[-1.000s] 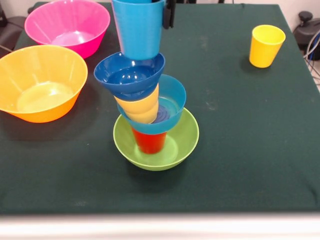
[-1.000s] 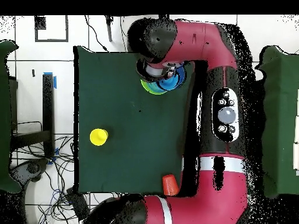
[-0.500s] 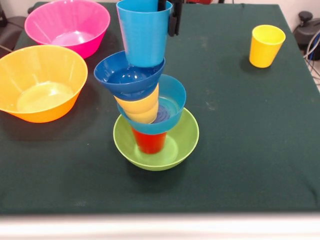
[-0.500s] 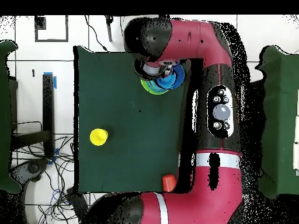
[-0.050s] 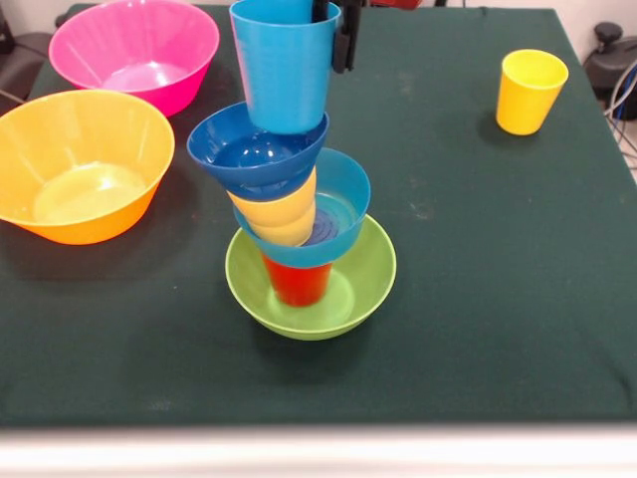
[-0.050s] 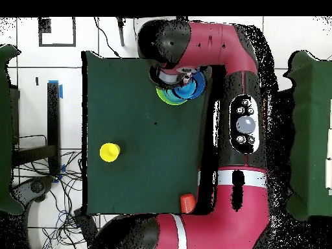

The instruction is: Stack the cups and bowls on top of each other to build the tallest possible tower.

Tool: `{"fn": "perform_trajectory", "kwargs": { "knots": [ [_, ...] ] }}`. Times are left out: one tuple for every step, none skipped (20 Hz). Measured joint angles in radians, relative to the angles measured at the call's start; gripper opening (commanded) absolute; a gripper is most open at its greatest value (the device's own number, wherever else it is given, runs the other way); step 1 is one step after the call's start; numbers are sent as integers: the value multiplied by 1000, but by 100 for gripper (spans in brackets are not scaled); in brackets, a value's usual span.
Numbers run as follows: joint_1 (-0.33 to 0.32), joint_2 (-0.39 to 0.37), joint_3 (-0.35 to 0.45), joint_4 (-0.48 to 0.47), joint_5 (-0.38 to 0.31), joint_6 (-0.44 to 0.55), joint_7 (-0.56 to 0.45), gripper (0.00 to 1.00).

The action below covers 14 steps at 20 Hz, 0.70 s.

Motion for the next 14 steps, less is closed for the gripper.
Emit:
{"fn": "perform_trajectory", "kwargs": {
  "knots": [
    [0, -2, 0, 1, -1, 0, 0, 0],
    [-1, -4, 0, 3, -2, 0, 0, 0],
    [-1, -6, 0, 5, -2, 0, 0, 0],
    [-2, -7, 0, 6, -3, 0, 0, 0],
    [-2, -8, 0, 7, -3, 0, 0, 0],
    [-2, -12, 0, 11, -4, 0, 0, 0],
    [-2, -13, 0, 12, -5, 0, 0, 0],
    [-2, -20, 0, 20, -6, 0, 0, 0],
    [-2, -22, 0, 22, -6, 0, 0, 0],
    [-2, -26, 0, 26, -7, 0, 0, 0],
    [-2, -29, 0, 30, -8, 0, 0, 0],
    [-2, -31, 0, 33, -9, 0, 0, 0],
    [-2, -34, 0, 36, -9, 0, 0, 0],
    [-2, -36, 0, 38, -10, 0, 0, 0]
  ]
}}
